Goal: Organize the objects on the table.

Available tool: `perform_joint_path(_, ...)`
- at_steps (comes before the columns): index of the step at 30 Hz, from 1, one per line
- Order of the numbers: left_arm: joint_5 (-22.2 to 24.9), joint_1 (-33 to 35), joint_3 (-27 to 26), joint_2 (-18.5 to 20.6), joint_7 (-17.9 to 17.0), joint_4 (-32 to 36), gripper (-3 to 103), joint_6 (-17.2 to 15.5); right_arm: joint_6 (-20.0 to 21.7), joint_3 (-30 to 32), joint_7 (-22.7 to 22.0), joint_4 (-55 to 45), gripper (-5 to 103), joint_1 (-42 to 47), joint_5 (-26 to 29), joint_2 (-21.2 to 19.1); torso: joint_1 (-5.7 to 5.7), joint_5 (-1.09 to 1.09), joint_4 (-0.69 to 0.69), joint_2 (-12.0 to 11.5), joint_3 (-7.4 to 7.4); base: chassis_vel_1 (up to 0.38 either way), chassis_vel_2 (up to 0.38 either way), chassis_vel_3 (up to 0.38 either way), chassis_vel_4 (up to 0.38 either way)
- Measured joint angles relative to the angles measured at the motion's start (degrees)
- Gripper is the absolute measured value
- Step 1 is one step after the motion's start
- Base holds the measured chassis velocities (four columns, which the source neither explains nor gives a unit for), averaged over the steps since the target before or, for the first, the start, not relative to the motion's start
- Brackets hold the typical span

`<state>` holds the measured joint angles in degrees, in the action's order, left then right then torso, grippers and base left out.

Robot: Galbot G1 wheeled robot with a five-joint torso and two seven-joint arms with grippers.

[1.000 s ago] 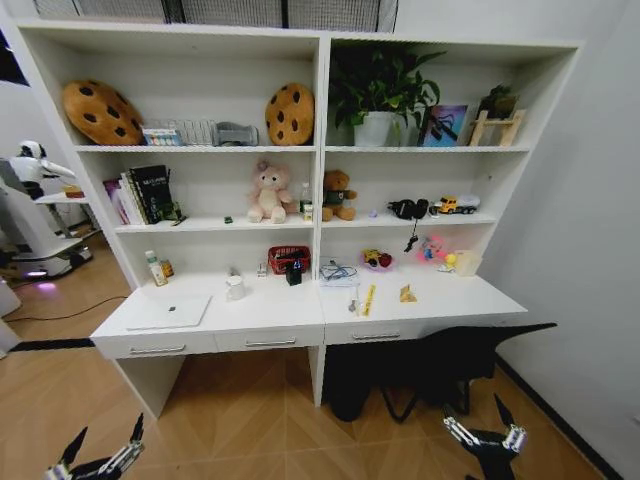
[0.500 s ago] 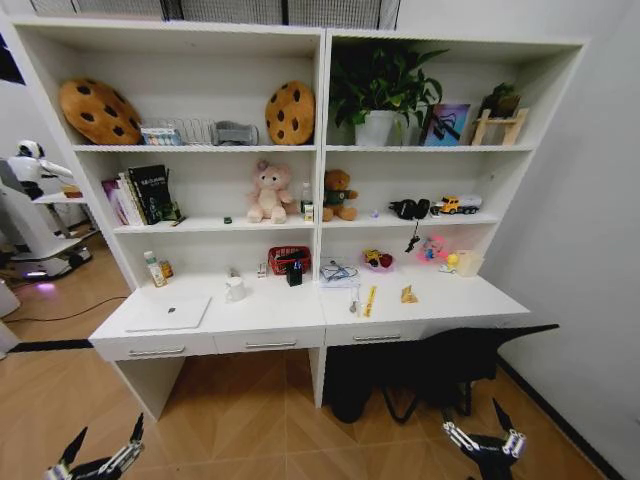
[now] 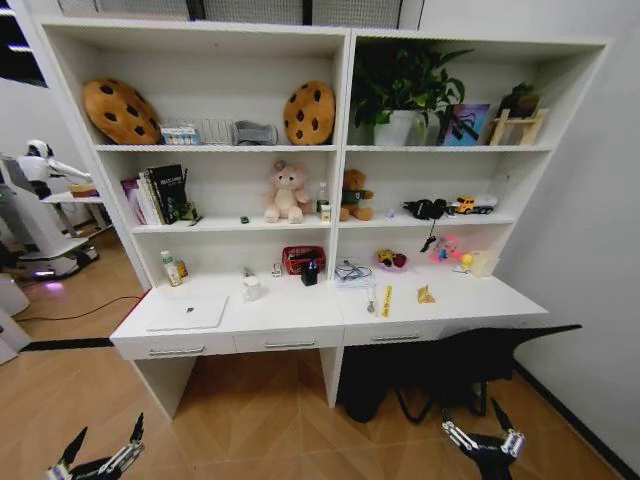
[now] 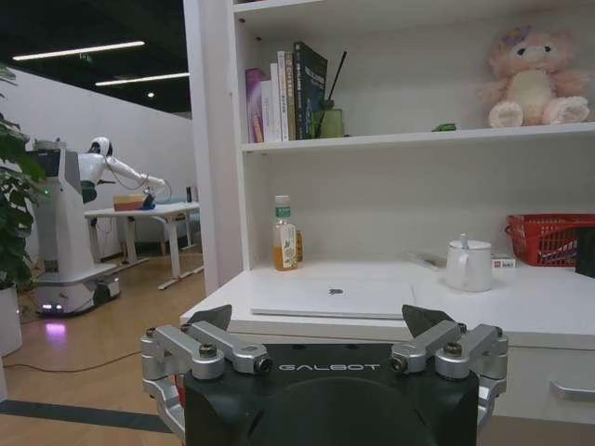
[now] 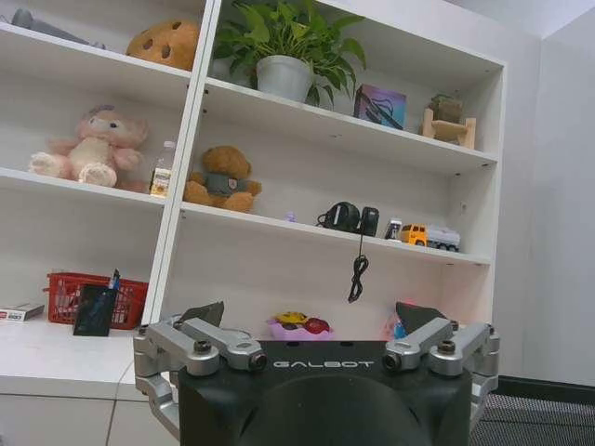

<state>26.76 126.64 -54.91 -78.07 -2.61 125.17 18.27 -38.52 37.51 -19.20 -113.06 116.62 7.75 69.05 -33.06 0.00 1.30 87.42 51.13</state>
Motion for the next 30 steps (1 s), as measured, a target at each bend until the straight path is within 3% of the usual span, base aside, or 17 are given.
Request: perform_joint_path(30, 0.0, 0.0, 0.0, 0.0, 0.0, 0.0, 100, 0.0, 0.2, -1.3, 0.3, 0.6, 100, -0.3, -0.6, 0.2, 0.0, -0.01, 0.0, 0.0, 0.0, 0.132, 0.132, -0.132, -0.127)
